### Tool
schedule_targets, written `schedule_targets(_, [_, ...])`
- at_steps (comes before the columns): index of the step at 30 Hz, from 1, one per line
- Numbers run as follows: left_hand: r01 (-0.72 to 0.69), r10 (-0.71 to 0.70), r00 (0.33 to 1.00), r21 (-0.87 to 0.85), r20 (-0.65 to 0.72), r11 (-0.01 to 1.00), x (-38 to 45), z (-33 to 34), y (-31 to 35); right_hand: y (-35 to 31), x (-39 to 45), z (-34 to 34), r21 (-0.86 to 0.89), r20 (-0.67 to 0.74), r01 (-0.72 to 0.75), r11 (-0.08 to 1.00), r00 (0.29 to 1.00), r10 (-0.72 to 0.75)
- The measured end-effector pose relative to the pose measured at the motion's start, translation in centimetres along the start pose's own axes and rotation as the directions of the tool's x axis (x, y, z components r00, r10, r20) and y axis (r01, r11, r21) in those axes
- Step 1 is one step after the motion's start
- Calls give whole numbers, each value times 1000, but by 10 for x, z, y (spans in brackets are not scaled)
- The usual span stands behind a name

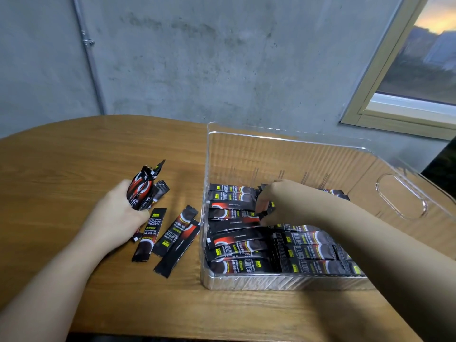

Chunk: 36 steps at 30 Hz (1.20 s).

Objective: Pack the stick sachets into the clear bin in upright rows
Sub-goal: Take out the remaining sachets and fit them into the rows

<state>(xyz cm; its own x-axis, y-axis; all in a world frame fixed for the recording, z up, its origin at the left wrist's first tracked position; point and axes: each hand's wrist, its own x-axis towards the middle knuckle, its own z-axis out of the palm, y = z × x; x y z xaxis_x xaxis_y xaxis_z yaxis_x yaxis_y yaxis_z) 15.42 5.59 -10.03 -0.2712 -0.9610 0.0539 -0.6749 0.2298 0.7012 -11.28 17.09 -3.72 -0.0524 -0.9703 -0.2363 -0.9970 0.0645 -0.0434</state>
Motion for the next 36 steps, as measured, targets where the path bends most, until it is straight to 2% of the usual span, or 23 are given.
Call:
schedule_targets(6, [6,-6,1000,2,-1,1000,1,0,-1,-2,1,8,-41,4,36,999,999,-35])
schedule_targets(13, [-6,6,1000,-15,-25,1000,0,1,-1,-7,0,10,34,-21,58,998,998,-58])
schedule_targets(20, [0,0,1000,-22,-18,1000,1,1,-1,-15,-8,17,102,-17,164,981,986,-163])
schedule_targets(26, [2,-2,1000,-22,-18,1000,1,1,-2,-22,-13,17,126,27,134,983,990,-138])
schedule_targets(36, [6,-7,1000,-15,-22,1000,0,1,-1,-33,-11,19,45,-6,76,996,997,-76])
